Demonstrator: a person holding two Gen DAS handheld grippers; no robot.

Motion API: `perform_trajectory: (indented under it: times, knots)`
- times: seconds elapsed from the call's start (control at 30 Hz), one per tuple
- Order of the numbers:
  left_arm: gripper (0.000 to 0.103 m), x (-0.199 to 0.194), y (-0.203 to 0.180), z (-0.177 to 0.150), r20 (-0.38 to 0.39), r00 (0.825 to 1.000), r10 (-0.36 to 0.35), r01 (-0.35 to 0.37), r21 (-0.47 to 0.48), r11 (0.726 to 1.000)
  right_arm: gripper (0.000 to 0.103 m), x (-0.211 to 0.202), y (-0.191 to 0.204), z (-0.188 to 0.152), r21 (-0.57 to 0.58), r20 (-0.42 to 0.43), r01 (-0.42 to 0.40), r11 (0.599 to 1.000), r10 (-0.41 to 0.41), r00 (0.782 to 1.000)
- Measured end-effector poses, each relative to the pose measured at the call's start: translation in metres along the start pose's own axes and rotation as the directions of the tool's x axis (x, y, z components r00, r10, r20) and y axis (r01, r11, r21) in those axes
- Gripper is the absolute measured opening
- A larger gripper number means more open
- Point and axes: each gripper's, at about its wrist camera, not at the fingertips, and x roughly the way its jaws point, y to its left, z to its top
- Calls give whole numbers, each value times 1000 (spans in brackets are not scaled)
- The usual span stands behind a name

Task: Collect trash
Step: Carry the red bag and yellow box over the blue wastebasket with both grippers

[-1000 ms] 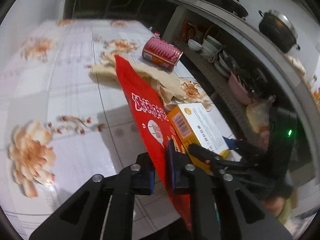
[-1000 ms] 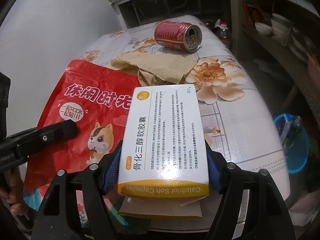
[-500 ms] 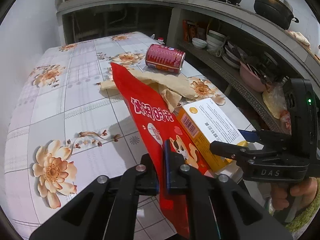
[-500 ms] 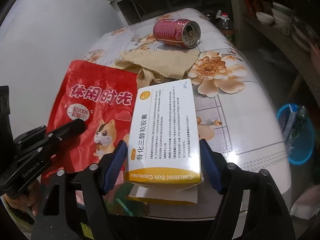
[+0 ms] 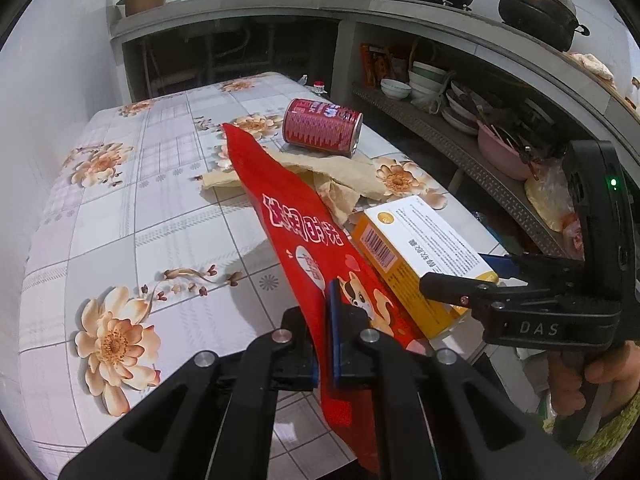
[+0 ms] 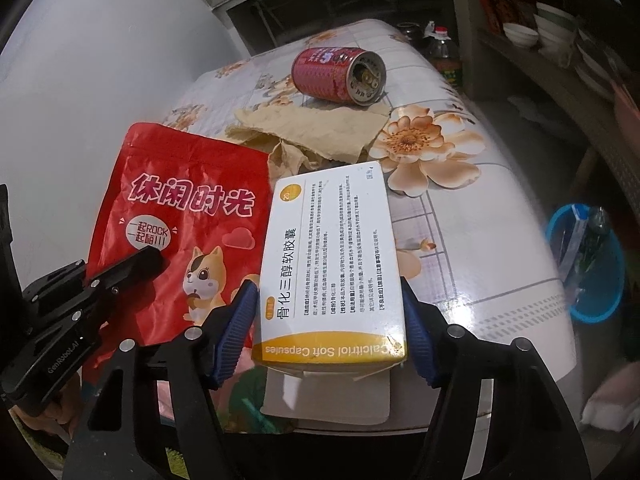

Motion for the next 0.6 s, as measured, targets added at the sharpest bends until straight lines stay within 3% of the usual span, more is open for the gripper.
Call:
perform_trajectory:
  times: [0.43, 0.6]
  knots:
    - [4, -21, -4, 1, 53, 999, -2, 2, 10, 1000, 64, -13, -3, -1, 36, 15, -77, 996, 77, 997]
    - [1, -40, -7, 4, 98, 995, -33, 32, 14, 999, 64, -26, -1, -2, 58, 36, -126, 990, 124, 992]
